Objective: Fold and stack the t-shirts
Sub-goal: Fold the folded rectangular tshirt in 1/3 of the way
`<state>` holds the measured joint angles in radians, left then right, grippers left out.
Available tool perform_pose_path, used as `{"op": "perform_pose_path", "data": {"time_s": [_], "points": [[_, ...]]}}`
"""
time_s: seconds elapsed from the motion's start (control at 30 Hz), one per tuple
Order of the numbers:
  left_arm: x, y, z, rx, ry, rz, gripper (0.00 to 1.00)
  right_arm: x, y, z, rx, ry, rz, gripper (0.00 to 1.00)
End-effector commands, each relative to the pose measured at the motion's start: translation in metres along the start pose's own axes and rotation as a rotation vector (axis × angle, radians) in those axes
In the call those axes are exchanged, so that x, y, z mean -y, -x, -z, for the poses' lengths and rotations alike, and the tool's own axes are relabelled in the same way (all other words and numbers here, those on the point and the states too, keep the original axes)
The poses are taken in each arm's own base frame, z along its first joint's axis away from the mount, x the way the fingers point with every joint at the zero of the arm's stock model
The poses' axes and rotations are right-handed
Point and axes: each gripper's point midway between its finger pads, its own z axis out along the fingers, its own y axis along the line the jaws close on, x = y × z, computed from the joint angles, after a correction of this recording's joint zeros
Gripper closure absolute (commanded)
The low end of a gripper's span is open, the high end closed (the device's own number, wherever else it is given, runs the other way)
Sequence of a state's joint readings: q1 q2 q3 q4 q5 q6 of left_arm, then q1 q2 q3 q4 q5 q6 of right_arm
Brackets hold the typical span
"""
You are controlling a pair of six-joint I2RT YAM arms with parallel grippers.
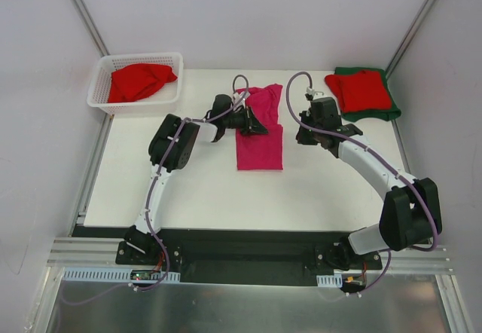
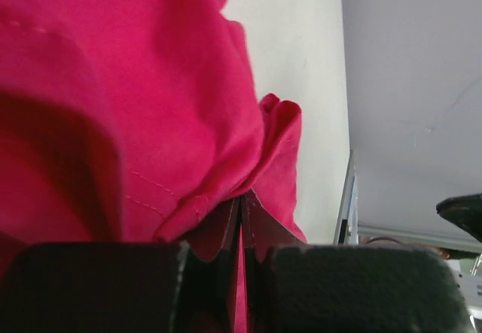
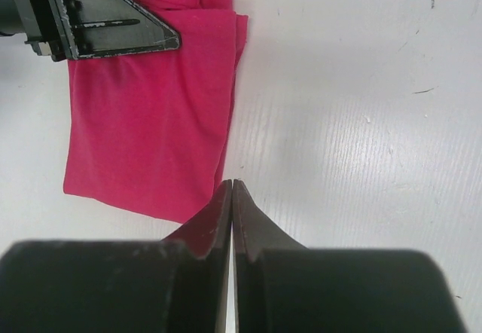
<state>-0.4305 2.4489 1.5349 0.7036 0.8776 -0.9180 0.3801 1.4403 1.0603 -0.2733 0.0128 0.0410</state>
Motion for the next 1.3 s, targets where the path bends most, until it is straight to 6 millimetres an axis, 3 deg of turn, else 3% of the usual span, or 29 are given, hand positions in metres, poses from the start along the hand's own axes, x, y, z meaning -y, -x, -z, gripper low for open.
{"op": "perform_pose_path", "data": {"time_s": [0.0, 0.13, 0.27, 0.37, 0.6, 0.83, 0.9, 0.97, 1.07, 1.13, 1.17, 1.27], "points": [[-0.002, 0.015, 0.0, 0.006, 0.061, -0.012, 1.0, 0.001, 0.005, 0.008, 0.027, 0.006, -0.013, 0.99], [-0.005, 0.013, -0.001, -0.002, 0.038, 0.041, 1.0, 0.002, 0.005, 0.01, 0.031, 0.007, -0.017, 0.99], [0.014, 0.015, 0.004, 0.022, -0.023, 0.009, 1.0, 0.003, 0.004, 0.011, 0.03, 0.005, -0.015, 0.99], [0.04, 0.018, 0.014, 0.026, -0.052, -0.04, 1.0, 0.003, 0.001, 0.011, 0.025, 0.006, -0.014, 0.99], [0.123, 0.013, 0.048, 0.039, -0.157, -0.168, 1.0, -0.002, -0.007, 0.01, 0.005, 0.042, -0.03, 0.99], [0.168, 0.001, 0.077, 0.053, -0.206, -0.235, 1.0, -0.011, -0.018, 0.0, -0.045, 0.091, -0.043, 0.99], [0.167, -0.006, 0.082, 0.057, -0.189, -0.245, 1.0, -0.017, -0.029, -0.008, -0.091, 0.124, -0.046, 0.99], [0.152, -0.02, 0.087, 0.046, -0.138, -0.24, 1.0, -0.021, -0.038, -0.014, -0.121, 0.142, -0.055, 0.99], [0.122, -0.04, 0.095, 0.041, -0.024, -0.22, 1.0, -0.032, -0.051, -0.025, -0.165, 0.178, -0.042, 0.99], [0.103, -0.044, 0.102, 0.075, 0.075, -0.219, 1.0, -0.04, -0.056, -0.034, -0.195, 0.193, -0.022, 0.99], [0.09, -0.057, 0.111, 0.06, 0.146, -0.209, 1.0, -0.049, -0.06, -0.036, -0.21, 0.209, -0.002, 0.99], [0.065, -0.067, 0.134, 0.098, 0.322, -0.215, 1.0, -0.065, -0.067, -0.047, -0.242, 0.229, 0.039, 0.99]]}}
